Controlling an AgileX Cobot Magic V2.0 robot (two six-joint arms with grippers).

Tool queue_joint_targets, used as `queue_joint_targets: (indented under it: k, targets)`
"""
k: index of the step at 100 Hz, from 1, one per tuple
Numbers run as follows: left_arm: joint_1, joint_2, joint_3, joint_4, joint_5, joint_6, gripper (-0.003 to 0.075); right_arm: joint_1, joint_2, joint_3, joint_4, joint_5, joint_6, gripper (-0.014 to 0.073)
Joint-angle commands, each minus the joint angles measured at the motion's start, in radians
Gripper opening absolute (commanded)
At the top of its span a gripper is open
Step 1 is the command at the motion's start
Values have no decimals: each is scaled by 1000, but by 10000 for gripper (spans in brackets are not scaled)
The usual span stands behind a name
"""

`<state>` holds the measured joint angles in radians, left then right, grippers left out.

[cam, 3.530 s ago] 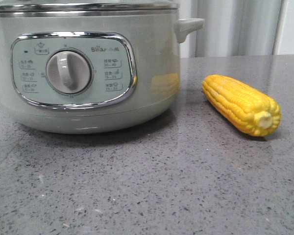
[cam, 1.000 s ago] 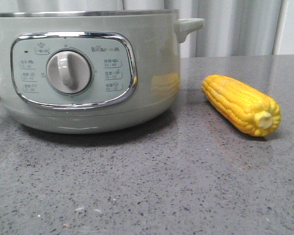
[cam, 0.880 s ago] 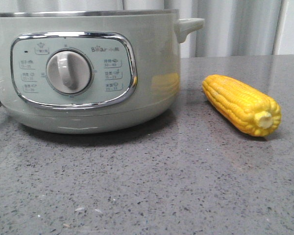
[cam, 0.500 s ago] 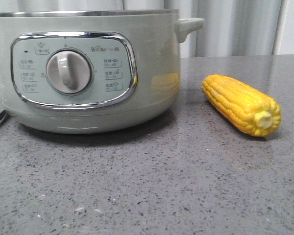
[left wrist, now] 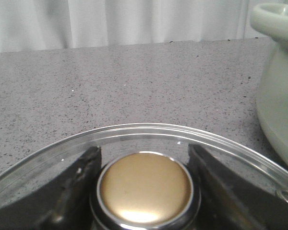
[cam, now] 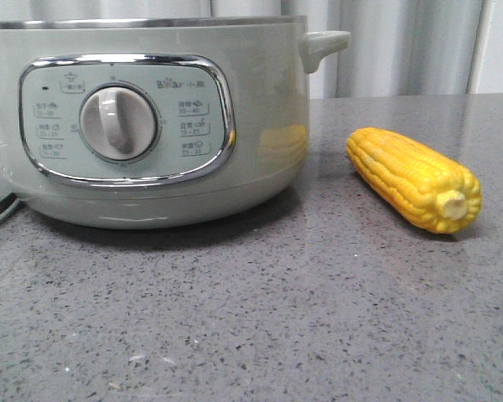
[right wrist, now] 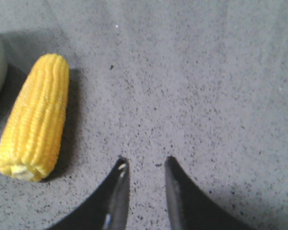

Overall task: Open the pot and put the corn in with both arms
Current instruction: 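Lower the right gripper over the yellow corn cob and grasp it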

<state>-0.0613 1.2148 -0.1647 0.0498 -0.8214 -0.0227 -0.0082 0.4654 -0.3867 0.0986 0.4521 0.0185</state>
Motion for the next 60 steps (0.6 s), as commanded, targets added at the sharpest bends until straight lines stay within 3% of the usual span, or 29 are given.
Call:
queue_joint_targets:
  k: [1,19,49,60]
  targets:
    - [-7,-22,-25,-20,-156,-8,334,2,14,-62,3,-50,-8,210]
    - [-7,-45,-27,-41,-156,-34,420,26,80,-128,5,12,-31,255]
    - [-7,-142,-29,-40,-134,-35,421,145,341,-281,20,83,-31,281]
    - [-7,-210,-56,-23,-36,-35,421,192,472,-362,20,120,-31,281]
